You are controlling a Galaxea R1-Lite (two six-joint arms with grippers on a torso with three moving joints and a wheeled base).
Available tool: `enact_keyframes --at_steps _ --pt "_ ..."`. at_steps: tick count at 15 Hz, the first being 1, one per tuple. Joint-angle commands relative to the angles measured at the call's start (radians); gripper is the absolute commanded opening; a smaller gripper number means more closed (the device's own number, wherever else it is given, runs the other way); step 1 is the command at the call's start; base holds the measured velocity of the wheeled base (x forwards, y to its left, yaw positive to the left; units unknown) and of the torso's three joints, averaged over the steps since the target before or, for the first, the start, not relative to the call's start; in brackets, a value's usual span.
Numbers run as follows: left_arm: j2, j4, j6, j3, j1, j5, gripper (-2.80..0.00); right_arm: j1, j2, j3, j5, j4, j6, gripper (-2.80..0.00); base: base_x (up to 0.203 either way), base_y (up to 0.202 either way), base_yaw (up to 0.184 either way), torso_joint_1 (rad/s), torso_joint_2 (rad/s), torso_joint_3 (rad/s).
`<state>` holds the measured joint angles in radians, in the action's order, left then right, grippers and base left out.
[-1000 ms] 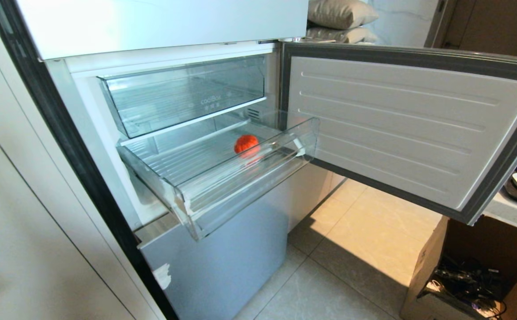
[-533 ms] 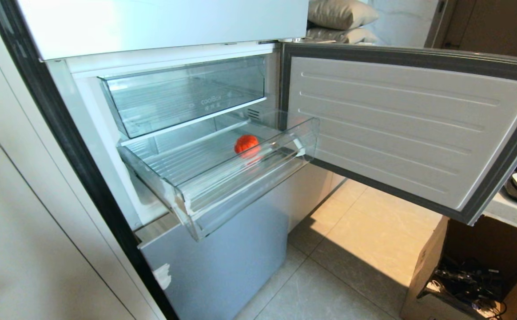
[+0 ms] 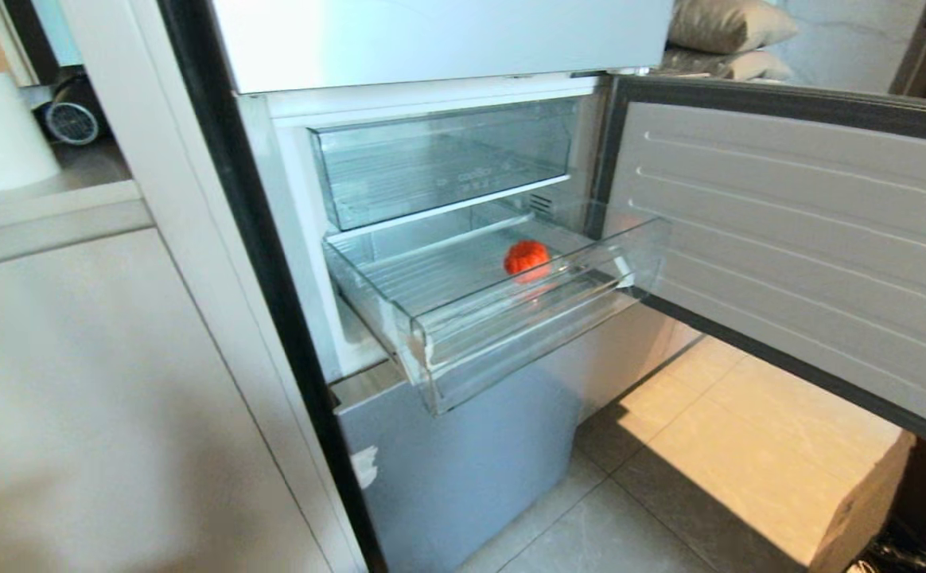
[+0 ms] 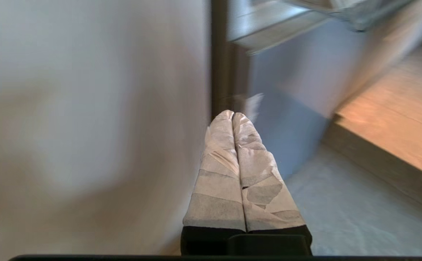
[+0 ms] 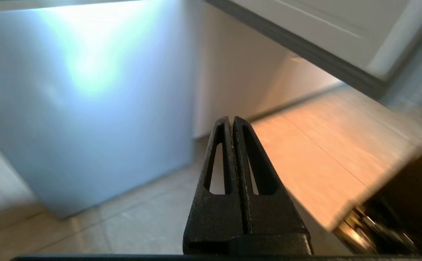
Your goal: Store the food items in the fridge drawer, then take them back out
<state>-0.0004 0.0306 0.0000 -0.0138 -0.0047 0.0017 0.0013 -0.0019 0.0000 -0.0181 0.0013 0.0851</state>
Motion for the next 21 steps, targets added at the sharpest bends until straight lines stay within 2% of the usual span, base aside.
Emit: enact_keyframes --at_steps 1,4,11,18,21 --pt "0.000 0.000 0.000 0.000 0.000 0.000 -2.80 0.000 0.002 0.000 0.000 0.002 -0.001 -2.80 0.001 -0.006 0.175 -0.002 0.00 -0.002" --pt "0.000 0.000 0.000 0.000 0.000 0.001 -2.80 0.000 0.002 0.000 0.000 0.002 -0.004 -2.80 0.000 -0.009 0.175 0.004 0.00 0.005" --pt "0.000 0.000 0.000 0.000 0.000 0.000 -2.80 0.000 0.002 0.000 0.015 -0.003 -0.071 -2.80 0.001 -0.007 0.165 0.002 0.00 0.004" --pt "0.000 0.000 0.000 0.000 0.000 0.001 -2.80 0.000 0.002 0.000 0.015 -0.004 -0.073 -2.80 0.000 0.000 0.011 0.008 -0.01 -0.008" --pt "0.000 0.000 0.000 0.000 0.000 0.000 -2.80 0.000 0.002 0.000 0.015 -0.004 -0.071 -2.80 0.000 0.000 0.000 0.193 -0.40 -0.213"
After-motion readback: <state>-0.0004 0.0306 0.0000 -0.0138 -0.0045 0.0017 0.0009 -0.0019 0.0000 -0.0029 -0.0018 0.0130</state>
